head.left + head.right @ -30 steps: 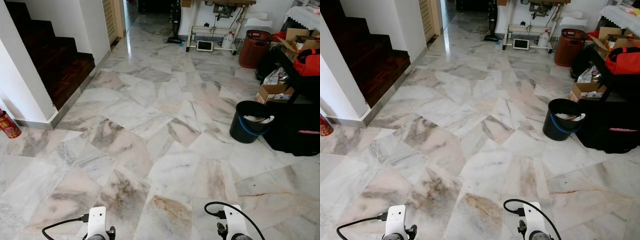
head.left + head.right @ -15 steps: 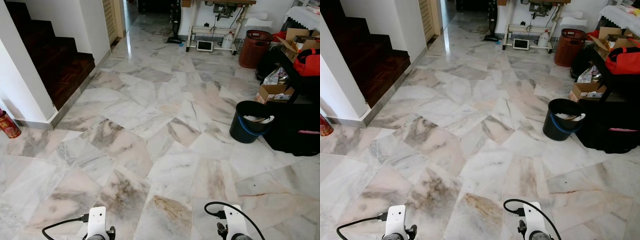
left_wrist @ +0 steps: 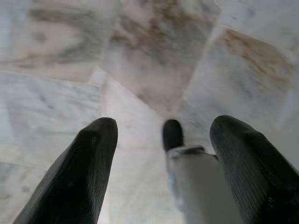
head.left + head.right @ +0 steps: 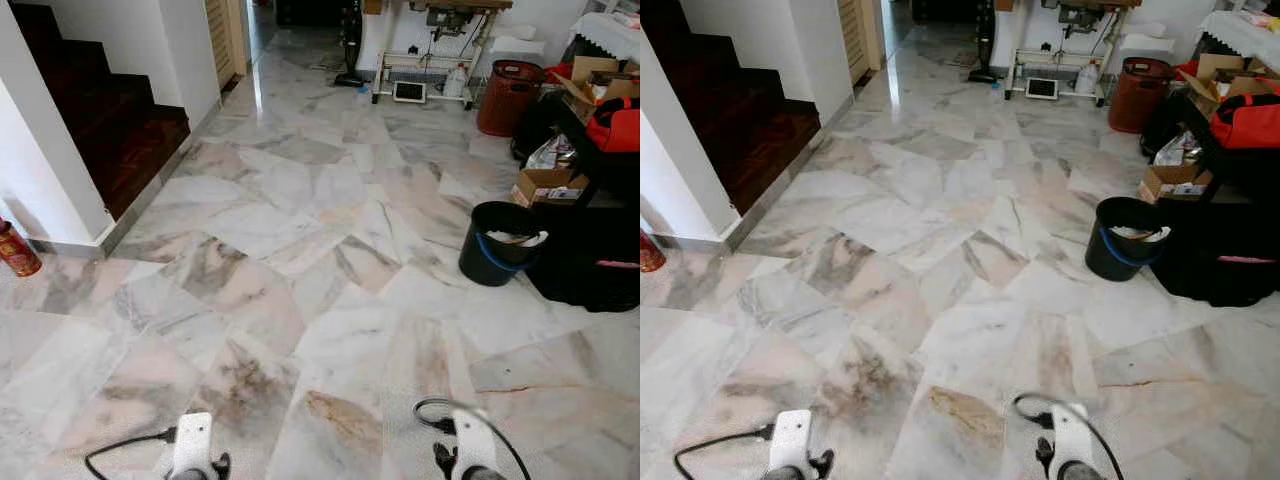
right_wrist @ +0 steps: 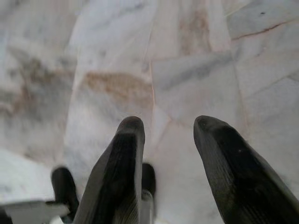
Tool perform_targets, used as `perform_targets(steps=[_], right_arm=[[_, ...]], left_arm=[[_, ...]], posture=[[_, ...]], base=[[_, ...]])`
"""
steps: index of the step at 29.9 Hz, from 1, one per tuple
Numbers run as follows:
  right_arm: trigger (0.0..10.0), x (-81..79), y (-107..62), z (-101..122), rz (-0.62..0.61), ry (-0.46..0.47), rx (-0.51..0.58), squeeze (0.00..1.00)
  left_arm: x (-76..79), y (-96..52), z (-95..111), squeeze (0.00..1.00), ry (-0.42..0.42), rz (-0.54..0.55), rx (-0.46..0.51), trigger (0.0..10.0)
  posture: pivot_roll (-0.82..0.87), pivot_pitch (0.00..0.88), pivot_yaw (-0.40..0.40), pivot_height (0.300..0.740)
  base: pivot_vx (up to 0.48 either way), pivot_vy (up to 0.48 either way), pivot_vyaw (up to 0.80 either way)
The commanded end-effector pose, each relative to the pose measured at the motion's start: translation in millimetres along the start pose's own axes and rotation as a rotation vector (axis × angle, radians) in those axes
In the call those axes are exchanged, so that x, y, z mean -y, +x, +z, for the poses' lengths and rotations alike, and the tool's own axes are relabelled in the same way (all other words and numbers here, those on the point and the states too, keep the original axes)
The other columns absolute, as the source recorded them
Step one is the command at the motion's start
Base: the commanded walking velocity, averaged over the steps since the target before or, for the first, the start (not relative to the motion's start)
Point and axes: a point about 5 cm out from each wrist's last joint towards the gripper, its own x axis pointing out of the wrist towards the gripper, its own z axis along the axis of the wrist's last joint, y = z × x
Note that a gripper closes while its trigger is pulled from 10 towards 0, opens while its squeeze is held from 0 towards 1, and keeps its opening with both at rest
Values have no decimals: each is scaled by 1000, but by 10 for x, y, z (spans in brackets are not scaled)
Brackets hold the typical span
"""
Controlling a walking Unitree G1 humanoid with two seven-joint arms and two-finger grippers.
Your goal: Setting the table
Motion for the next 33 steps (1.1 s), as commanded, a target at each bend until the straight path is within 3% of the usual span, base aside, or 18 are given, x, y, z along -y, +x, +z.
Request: perform_targets(steps=[1, 33], right_arm=[[10000, -42, 12, 44, 16, 23, 17, 0], [10000, -82, 13, -2, 34, 9, -16, 0]], left_arm=[[50, -1, -11, 0, 17, -24, 1, 10000], [74, -6, -23, 0, -74, -11, 18, 10000]], posture=[[63, 0, -51, 740], [68, 0, -55, 740]], base=[[0, 0, 0], [0, 0, 0]])
